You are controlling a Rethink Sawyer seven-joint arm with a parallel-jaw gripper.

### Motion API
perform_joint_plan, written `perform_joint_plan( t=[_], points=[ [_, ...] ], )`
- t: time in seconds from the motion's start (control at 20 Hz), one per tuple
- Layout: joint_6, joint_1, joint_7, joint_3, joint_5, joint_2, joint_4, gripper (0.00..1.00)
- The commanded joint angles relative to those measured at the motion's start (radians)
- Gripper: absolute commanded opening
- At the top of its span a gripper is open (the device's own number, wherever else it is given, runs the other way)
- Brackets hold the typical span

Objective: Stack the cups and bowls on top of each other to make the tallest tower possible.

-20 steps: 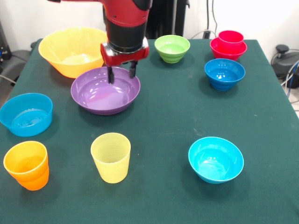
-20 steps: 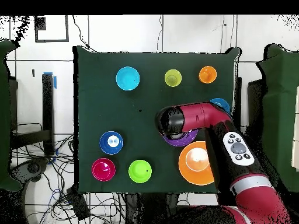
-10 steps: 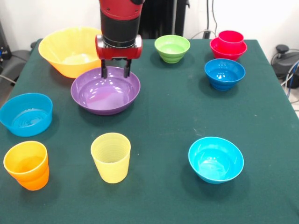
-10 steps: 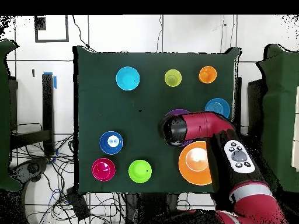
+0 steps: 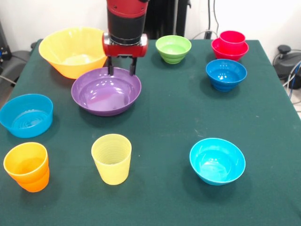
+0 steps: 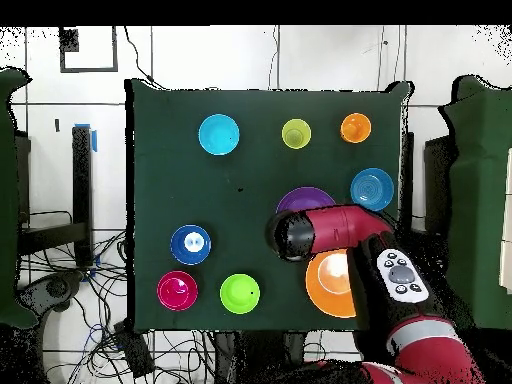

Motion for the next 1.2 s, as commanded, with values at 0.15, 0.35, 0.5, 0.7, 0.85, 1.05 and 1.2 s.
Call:
perform_joint_plan(
  t=[0.15, 0.35, 0.5, 0.7, 0.85, 1.05, 1.2],
  points=[
    [-0.053, 0.060, 0.099, 0.020, 0.028, -0.043, 0.132, 1.00],
    [-0.060, 0.059, 0.076, 0.031, 0.020, -0.012, 0.113, 1.00],
    [-0.056, 0.057, 0.064, 0.033, 0.018, 0.012, 0.092, 1.00],
    [-0.038, 0.060, 0.032, 0.042, 0.007, 0.059, 0.052, 1.00],
    [-0.023, 0.051, -0.023, 0.071, -0.002, 0.136, -0.009, 1.00],
    [0.020, 0.038, -0.088, 0.099, 0.000, 0.194, -0.068, 1.00],
    [0.044, 0.035, -0.114, 0.109, -0.001, 0.204, -0.089, 1.00]
  ],
)
